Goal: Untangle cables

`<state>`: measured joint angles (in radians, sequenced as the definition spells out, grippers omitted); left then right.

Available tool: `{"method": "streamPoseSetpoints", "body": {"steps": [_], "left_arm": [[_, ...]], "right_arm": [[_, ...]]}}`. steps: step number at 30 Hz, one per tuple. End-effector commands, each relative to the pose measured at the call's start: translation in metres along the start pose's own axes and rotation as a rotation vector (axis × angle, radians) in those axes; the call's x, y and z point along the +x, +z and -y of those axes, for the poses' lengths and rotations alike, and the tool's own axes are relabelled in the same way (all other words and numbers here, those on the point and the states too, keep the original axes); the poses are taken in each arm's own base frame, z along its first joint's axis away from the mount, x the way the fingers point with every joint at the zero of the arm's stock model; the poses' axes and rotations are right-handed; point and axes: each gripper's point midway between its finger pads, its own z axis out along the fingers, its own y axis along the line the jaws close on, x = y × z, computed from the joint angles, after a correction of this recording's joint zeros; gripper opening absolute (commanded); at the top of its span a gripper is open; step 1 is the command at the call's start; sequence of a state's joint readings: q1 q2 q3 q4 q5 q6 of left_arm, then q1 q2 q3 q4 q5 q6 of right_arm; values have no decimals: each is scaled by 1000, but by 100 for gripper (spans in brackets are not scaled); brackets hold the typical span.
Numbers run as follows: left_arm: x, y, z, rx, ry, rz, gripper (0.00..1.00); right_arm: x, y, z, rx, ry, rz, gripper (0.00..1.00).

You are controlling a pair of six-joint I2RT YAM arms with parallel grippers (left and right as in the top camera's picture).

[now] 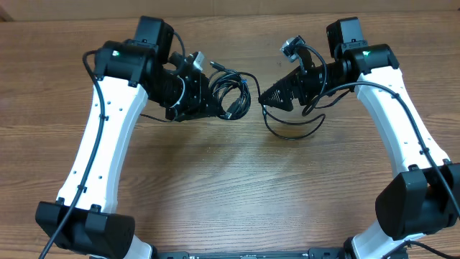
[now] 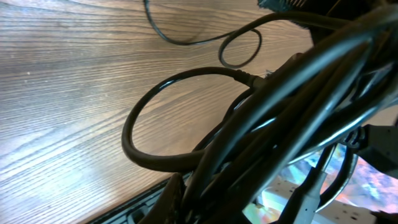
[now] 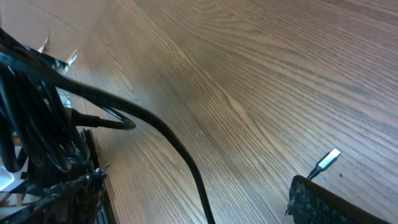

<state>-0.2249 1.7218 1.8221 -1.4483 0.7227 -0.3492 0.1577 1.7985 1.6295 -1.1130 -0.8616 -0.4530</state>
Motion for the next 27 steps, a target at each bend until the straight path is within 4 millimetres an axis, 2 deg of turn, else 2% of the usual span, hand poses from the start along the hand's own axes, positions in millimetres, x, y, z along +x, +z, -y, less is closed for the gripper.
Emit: {"method": "streamPoseSetpoints", "body": {"steps": [1,5,9,12,14,15,17,20,23,27], "left_arm": [[7,-6,24,107,5,-25,4],[16,-5,36,161,7,-67,4],[18,-4,37,162,6,-75,4],[22,-4,39,172,-2,-91,4],[22,-4,39,172,13,-90,4],[22,-4,39,172,13,-89,4],[21,-4,39,171,15,-87,4],[19,-3,33,136,15,-75,4],[14,-2,19,58,17,-45,4],[-2,-4,-24,-195,17,44,5]], "right_arm": [[-10,-3,-10,-45,-52,38,95],[-13,3,-17,-61,-85,41,92],[-16,9,-22,-63,-112,38,85],[-17,10,-21,-52,-121,37,70],[-16,10,-20,-46,-114,35,55],[-16,10,-20,-46,-108,34,43],[-16,10,-20,-46,-98,34,25],[-16,10,-20,-46,-84,34,4],[-17,10,-19,-46,-49,36,4],[-28,8,-19,-43,138,66,4]]}}
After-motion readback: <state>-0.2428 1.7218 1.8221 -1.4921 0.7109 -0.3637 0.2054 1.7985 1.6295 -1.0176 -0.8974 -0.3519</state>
